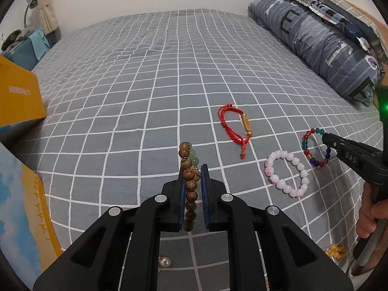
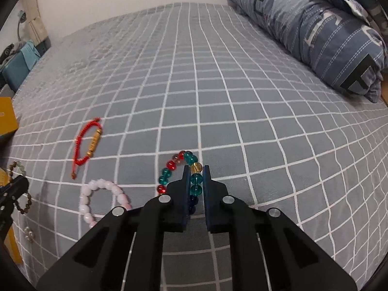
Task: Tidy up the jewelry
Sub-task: 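Carry both held bracelets over the open white box with both tools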
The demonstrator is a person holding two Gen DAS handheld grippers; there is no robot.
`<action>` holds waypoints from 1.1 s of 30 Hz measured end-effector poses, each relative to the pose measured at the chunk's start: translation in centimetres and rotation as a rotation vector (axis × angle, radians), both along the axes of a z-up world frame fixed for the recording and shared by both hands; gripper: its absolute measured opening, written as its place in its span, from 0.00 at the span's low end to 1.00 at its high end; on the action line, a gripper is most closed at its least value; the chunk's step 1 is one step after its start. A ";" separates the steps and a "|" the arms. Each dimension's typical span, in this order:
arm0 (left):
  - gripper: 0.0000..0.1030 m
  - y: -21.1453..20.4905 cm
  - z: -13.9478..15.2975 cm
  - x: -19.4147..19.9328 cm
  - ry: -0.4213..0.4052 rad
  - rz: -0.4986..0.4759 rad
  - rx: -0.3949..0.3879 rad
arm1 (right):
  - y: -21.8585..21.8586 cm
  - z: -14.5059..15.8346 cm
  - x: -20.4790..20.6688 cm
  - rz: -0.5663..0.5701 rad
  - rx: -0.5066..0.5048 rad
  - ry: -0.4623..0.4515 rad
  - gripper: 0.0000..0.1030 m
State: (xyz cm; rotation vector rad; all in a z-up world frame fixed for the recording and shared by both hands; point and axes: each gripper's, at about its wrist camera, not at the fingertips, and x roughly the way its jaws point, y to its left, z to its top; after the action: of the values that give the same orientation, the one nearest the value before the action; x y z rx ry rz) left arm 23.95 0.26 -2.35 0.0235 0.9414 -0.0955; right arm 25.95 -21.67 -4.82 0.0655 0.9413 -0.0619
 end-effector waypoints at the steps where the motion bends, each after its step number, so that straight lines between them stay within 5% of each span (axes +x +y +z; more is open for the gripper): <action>1: 0.11 0.0 0.1 -0.1 -0.001 -0.001 0.000 | 0.1 0.2 0.0 0.004 0.002 -0.007 0.09; 33: 0.11 1.4 7.4 -5.9 -0.094 0.046 -0.003 | 2.4 8.4 -6.3 0.050 -0.017 -0.148 0.09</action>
State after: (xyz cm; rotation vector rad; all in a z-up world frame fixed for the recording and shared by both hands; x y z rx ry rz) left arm 18.09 1.65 5.05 0.0034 0.8478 -0.0528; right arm 19.61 -19.22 3.60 0.0306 0.7938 -0.0188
